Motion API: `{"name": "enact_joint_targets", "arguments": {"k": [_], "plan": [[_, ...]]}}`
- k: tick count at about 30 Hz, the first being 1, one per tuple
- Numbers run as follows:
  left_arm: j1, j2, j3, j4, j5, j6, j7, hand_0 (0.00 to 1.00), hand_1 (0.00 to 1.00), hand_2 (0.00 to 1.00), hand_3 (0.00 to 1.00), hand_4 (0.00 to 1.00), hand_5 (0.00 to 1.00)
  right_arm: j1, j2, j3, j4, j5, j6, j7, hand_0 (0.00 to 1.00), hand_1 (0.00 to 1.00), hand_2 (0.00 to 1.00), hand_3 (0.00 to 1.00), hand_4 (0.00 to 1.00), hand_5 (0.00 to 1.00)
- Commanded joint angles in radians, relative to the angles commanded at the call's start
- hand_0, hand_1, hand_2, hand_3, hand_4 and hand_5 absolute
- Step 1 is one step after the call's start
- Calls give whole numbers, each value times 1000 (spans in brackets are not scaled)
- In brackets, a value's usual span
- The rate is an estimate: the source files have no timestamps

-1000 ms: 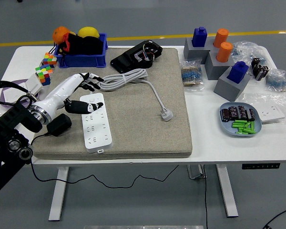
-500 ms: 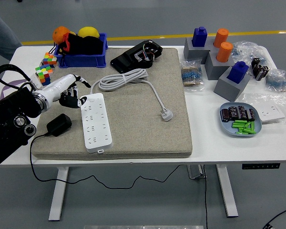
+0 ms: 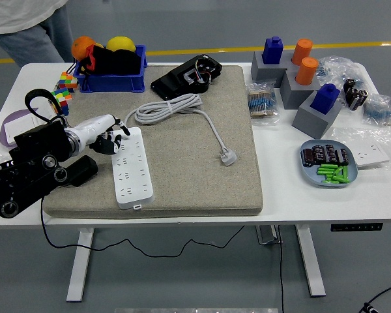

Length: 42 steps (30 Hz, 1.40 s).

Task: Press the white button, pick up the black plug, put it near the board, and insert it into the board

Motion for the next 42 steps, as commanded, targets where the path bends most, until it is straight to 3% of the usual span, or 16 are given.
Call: {"name": "enact_joint_targets", "arguments": {"k": [5,20,28,39,42], "plan": [[-23,-18,34,34,-4,-1,0,24,28,113,695,154,2,2,-2,2,-1,-1,-1,0,721,701,685,622,725,442],[-47,-45,47,104,11,-8,12,24,28,112,694,157,2,6,-2,-1,-1,2,0,1,721,701,686,621,725,442],[-45,-50,40,115,12,-10,14,23,28,112,685,160,2,6,-2,-2,-2,1,0,0,721,700,686,621,725,441],[-29,-47,-14,77,15,-9,15,22,28,110,679,155,2,6,0,-3,-2,1,0,0,721,701,686,621,724,441],[-36,-52,-6,97,19,-9,14,22,28,110,679,155,2,7,0,-5,-1,2,0,0,721,701,686,621,724,441]]}}
